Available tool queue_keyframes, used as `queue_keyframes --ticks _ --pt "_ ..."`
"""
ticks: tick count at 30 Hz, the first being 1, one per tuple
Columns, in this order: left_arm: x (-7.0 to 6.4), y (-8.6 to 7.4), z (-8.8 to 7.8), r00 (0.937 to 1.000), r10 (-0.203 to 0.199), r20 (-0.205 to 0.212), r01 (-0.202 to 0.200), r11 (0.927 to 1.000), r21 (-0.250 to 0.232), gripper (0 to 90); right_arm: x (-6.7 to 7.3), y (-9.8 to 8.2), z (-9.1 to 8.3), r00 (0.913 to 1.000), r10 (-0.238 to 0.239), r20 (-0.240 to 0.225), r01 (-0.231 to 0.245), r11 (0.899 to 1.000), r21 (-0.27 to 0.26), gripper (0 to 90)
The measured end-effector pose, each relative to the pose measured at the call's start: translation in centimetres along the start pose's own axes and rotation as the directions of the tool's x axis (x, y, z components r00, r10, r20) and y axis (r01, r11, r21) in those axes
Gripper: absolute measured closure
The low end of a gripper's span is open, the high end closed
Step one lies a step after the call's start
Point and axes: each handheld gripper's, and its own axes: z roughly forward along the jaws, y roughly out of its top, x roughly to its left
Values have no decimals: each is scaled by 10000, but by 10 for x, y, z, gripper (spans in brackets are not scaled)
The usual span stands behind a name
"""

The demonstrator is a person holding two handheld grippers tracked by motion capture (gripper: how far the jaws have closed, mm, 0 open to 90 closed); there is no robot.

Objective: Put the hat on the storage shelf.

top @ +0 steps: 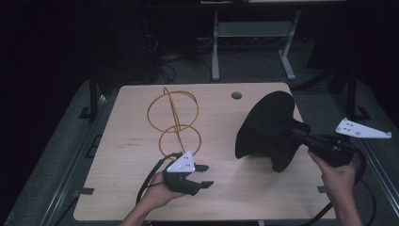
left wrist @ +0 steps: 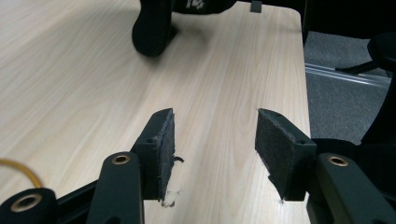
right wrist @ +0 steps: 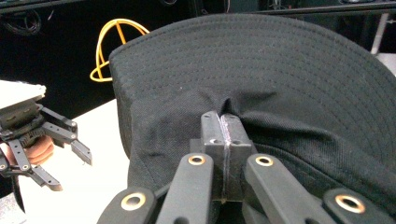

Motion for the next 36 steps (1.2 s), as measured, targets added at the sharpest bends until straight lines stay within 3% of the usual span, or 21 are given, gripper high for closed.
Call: queue_keyframes --ticks 9,22,36 --pt "0 -19 -6 9994 -331 -63 331 9995 5 445 5 17 6 9994 -277 -211 277 9996 -10 900" --pt "1 -26 -3 9992 -406 -31 406 9992 4 426 6 39 20 9977 -525 -439 523 9986 -43 900" --pt "6 -34 -1 9980 -626 3 626 9980 -15 375 15 70 45 9907 -865 -1047 862 9963 -74 900"
